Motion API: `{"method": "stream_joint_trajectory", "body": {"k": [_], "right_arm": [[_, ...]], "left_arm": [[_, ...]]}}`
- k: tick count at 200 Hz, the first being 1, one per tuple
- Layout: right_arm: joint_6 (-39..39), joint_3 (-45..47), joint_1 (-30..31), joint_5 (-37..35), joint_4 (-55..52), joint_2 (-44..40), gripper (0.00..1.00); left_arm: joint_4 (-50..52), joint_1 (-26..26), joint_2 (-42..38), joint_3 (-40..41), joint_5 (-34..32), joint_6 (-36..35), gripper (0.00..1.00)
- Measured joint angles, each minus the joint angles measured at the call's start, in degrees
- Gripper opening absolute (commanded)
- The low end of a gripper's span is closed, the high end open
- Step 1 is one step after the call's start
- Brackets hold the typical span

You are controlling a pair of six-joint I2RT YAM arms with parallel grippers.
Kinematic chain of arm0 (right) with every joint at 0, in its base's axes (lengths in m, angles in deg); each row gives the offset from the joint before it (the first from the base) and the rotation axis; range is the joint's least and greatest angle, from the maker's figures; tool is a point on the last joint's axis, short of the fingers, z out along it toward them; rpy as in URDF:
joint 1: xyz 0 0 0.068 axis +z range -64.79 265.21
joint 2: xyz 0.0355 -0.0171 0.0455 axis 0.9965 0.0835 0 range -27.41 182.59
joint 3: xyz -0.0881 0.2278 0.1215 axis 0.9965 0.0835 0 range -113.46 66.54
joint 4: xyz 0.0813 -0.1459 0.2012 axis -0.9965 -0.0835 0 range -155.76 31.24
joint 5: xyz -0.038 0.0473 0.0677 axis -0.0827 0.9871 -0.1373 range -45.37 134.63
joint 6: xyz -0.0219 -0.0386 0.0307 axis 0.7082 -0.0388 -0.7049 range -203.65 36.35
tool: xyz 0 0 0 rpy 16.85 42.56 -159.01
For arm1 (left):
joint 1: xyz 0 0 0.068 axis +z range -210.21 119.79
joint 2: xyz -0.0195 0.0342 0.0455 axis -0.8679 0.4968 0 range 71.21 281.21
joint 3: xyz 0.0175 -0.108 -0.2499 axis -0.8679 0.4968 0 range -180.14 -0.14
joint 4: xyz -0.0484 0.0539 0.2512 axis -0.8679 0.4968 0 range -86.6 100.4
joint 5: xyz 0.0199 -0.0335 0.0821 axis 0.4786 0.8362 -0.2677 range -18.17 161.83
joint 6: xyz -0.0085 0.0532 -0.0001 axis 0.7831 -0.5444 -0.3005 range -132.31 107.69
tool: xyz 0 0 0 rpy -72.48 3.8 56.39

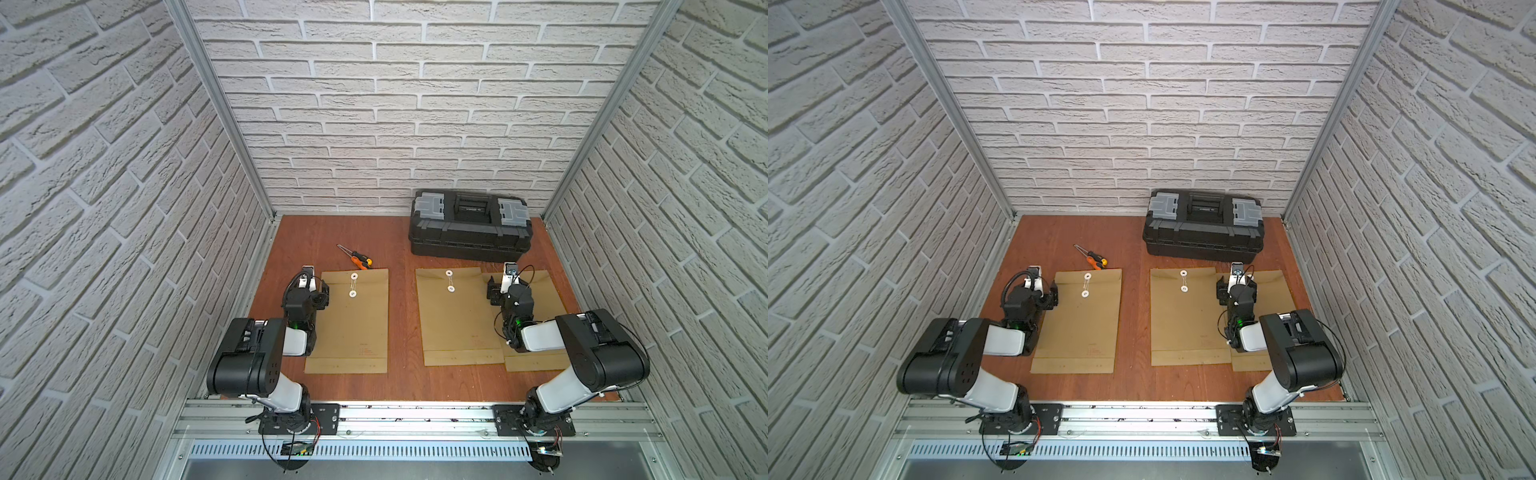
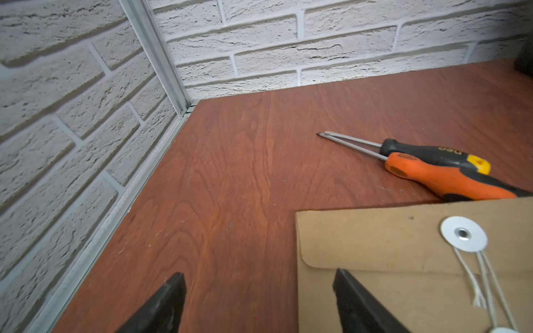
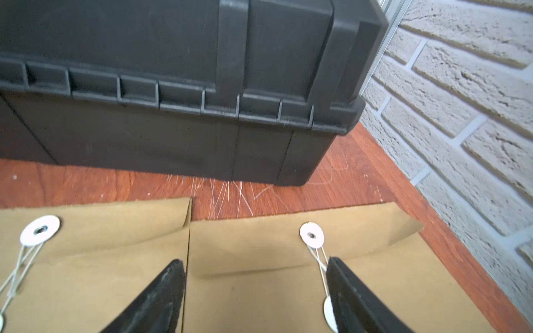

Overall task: Close the mouth of the file bag
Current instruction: Reset both arms

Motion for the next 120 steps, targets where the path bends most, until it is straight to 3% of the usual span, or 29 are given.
{"method": "stream_joint_trajectory", "body": {"k": [6, 11, 120], "right_arm": [[-0.2, 0.0, -0.1, 0.1, 0.0, 0.0, 0.92], [-0.2, 0.0, -0.2, 0.2, 0.0, 0.0, 1.0], [-0.3, 0.0, -0.2, 0.4, -0.3, 0.0, 1.0]], "left_arm": [[-0.7, 0.2, 0.9, 0.0, 0.0, 0.2, 0.97], [-0.9, 0.2, 1.6, -0.1, -0.1, 0.5, 0.98], [4.1, 1.8, 2.4, -4.5, -6.3, 5.2, 0.98]]}}
